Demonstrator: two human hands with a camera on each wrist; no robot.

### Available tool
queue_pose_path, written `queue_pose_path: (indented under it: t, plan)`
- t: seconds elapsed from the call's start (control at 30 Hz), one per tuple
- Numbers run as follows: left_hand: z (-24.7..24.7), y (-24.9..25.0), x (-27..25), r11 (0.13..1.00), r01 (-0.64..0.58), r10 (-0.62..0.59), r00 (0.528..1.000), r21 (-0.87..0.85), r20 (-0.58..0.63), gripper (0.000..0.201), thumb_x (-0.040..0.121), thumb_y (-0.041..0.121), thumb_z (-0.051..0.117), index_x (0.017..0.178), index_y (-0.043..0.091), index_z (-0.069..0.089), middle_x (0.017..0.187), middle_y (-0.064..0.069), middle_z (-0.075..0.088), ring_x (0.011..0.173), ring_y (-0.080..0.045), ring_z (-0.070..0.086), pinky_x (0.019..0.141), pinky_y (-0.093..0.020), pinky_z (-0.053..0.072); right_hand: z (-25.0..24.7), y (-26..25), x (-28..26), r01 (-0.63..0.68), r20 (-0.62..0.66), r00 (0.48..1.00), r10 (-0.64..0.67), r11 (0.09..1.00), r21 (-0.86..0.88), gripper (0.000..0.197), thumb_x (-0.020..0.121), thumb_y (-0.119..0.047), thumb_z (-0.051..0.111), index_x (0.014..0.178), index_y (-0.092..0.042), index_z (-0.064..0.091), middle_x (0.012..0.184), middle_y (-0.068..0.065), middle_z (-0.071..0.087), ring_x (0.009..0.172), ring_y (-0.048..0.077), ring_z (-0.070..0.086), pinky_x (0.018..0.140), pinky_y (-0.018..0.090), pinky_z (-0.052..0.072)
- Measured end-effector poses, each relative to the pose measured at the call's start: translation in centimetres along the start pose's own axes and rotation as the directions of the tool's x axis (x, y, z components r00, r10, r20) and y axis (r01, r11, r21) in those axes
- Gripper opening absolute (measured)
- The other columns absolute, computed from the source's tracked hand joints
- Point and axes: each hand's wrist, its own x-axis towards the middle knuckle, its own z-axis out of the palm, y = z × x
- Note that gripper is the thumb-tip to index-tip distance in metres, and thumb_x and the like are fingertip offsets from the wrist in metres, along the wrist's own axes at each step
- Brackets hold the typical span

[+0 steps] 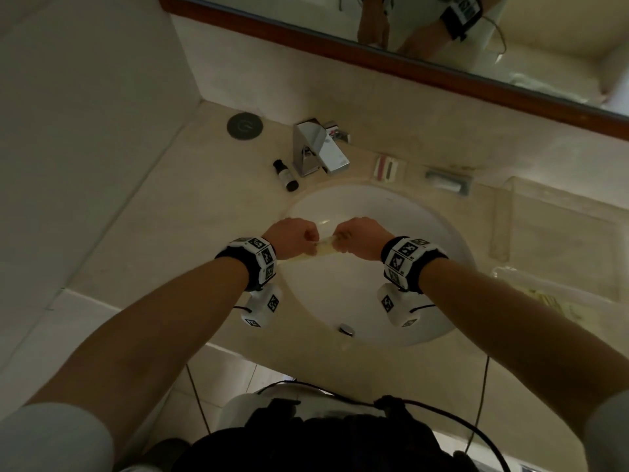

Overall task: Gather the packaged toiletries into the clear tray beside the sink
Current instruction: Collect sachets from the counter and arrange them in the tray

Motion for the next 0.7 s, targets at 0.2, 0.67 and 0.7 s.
queue_pose_path:
  t: [0.2,0.67,0.7]
  plan:
    - [0.4,0.9,0.6,0.994,0.01,-0.021,0.994,0.105,0.104,0.033,0.088,0.026,0.063,0.119,0.015,0.062,0.114,-0.005,0.062,0.102,-0.022,0.057,0.083,-0.028,0.042,-0.6,2.7,-1.7,-0.059,-0.029,0.998,0.06,0.998,0.026,0.022,0.092,-0.023,0.052,0.098,-0.011,0.069,0.093,0.007,0.068,0.082,0.022,0.058,0.074,0.032,0.044]
    - [2.1,5.2,2.1,0.994,-0.096,0.1,0.992,-0.046,0.08,0.021,0.091,0.032,0.061,0.103,0.016,0.069,0.091,-0.002,0.059,0.083,-0.02,0.056,0.075,-0.03,0.044,-1.5,8.6,-6.7,-0.184,-0.119,0.974,0.194,0.979,0.092,0.024,0.091,-0.028,0.054,0.104,-0.017,0.07,0.103,0.005,0.068,0.094,0.024,0.061,0.081,0.034,0.046]
    - [2.2,5.8,2.1,0.992,-0.11,0.114,0.991,-0.066,0.073,0.022,0.091,0.032,0.061,0.104,0.015,0.07,0.089,-0.002,0.059,0.082,-0.019,0.055,0.073,-0.028,0.041,-1.5,8.9,-7.2,-0.173,-0.13,0.974,0.185,0.98,0.102,0.024,0.091,-0.026,0.054,0.109,-0.02,0.069,0.108,0.003,0.067,0.098,0.024,0.06,0.084,0.033,0.045]
